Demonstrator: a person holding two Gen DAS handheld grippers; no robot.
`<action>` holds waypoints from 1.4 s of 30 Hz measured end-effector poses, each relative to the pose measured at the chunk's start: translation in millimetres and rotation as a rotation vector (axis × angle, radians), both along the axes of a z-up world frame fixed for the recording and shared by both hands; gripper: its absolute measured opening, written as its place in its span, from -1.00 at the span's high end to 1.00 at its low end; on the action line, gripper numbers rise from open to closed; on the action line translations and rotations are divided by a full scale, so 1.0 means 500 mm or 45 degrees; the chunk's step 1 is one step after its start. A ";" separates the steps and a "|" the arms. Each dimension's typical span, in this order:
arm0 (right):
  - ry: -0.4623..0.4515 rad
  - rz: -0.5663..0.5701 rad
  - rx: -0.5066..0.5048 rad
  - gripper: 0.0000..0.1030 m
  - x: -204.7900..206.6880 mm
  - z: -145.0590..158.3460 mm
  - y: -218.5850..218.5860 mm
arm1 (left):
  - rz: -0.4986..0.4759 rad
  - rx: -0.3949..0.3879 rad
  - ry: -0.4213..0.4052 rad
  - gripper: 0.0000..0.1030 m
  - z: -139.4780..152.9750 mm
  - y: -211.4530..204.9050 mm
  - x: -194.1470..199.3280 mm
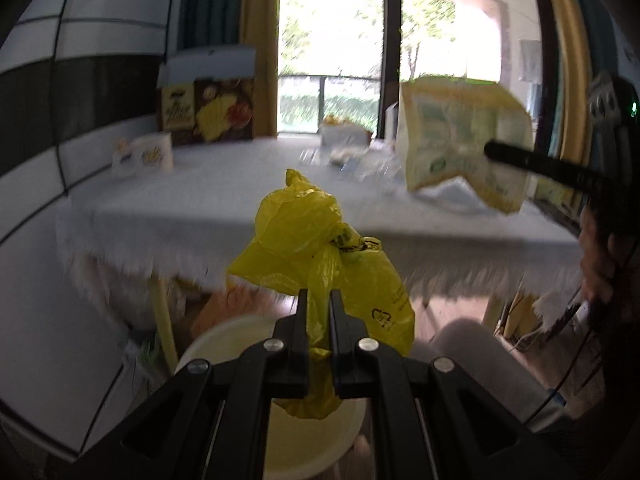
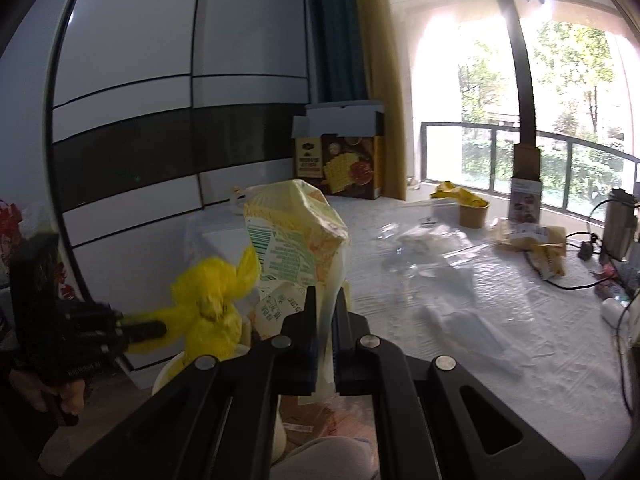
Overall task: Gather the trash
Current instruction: 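Drop the yellow bag and the package into the yellow bucket with both grippers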
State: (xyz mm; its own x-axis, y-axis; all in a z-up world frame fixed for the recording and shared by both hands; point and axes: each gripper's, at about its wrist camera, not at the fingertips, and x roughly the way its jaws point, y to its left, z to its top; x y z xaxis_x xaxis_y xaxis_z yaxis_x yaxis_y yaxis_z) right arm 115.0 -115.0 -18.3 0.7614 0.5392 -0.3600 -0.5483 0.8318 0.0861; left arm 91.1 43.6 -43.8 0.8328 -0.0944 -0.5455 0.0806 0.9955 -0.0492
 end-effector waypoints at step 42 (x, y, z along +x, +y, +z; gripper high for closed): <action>0.333 0.377 -0.238 0.29 0.089 -0.210 0.297 | 0.478 -0.171 0.071 -0.33 -0.083 0.210 -0.077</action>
